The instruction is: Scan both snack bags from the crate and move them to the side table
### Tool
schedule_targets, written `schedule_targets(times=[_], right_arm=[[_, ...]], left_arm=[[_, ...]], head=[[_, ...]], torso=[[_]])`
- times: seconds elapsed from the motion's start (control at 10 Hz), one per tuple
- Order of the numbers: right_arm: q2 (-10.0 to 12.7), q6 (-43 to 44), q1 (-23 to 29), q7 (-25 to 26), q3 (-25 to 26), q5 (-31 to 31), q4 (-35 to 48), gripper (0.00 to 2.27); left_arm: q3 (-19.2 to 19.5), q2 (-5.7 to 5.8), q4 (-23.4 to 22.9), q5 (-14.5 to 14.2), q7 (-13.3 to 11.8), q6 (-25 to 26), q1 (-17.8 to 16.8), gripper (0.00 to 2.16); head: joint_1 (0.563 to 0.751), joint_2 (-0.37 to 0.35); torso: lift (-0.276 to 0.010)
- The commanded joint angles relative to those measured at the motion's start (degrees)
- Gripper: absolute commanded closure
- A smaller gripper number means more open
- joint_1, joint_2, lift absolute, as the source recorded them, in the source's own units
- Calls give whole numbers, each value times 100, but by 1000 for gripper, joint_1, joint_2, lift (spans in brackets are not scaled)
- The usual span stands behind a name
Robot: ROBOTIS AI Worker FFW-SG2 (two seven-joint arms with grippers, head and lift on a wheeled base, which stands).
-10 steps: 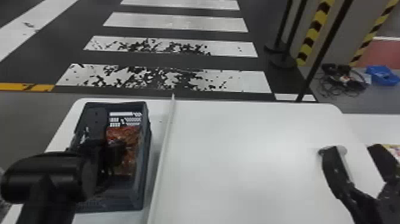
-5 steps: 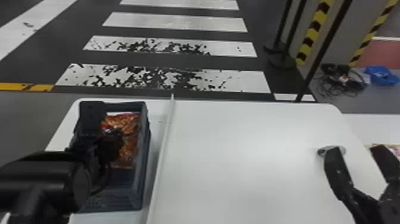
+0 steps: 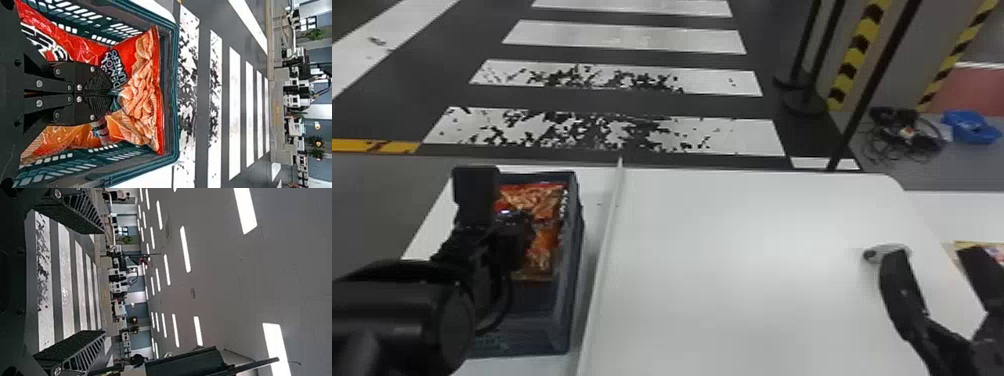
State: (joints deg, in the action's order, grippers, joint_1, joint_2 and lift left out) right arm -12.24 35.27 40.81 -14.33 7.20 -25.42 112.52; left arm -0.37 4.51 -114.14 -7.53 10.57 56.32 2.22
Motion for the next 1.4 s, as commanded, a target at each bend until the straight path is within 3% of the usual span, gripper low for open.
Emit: schedule_targets(times=[0.0,0.9,1.3], right_arm=[[3,98,41,0,1,-6,15,83],[3,133,59,0,1,-94,24,83],[-6,115,76,0,1,-112,138,87]], left_arm=[[-7,-11,-153,5,42,25,77,2142],[-103,-20,-821,85,192,7,217,2142],[-59,42,-1401,93,174,693,235,2142]], head=[[695,-53],[695,-64],[695,-63]], torso=[[-95],[-95],[-95]])
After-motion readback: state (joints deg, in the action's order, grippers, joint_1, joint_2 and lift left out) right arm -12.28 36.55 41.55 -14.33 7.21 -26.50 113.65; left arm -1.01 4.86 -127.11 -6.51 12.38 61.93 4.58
